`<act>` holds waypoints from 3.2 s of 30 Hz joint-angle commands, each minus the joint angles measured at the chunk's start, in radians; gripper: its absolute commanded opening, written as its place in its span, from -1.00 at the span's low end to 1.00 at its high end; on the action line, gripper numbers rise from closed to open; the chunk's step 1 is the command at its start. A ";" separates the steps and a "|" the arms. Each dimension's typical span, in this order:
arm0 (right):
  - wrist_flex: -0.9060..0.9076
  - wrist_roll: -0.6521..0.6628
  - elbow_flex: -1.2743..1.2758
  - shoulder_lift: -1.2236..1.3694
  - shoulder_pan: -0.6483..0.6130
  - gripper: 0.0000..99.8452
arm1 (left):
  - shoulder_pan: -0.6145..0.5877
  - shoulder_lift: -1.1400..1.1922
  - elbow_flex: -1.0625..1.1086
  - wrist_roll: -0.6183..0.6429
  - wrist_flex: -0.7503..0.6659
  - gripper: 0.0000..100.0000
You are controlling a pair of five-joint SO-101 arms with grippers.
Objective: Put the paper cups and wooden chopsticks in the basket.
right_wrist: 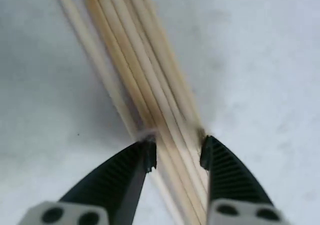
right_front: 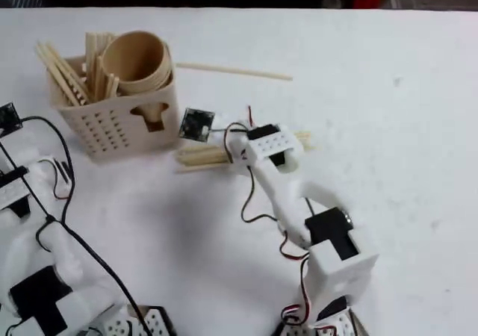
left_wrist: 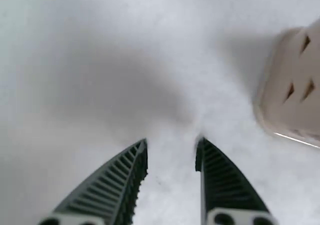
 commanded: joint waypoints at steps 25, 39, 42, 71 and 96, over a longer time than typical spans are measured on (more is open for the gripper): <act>0.262 0.123 0.018 -0.125 -0.035 -0.66 | 0.031 -0.027 0.028 0.008 -0.031 -0.65; 0.131 0.126 0.011 0.012 -0.059 -0.91 | 0.031 -0.027 0.028 0.008 -0.031 -0.65; 0.150 0.117 0.018 -0.010 -0.061 -0.94 | 0.031 -0.027 0.028 0.008 -0.031 -0.65; 0.349 -0.756 -0.514 -0.736 -0.325 -0.97 | 0.031 -0.027 0.064 0.011 -0.098 -0.65; -0.005 -0.944 -1.669 0.363 -0.441 -0.96 | 0.031 -0.027 0.066 0.011 -0.100 -0.66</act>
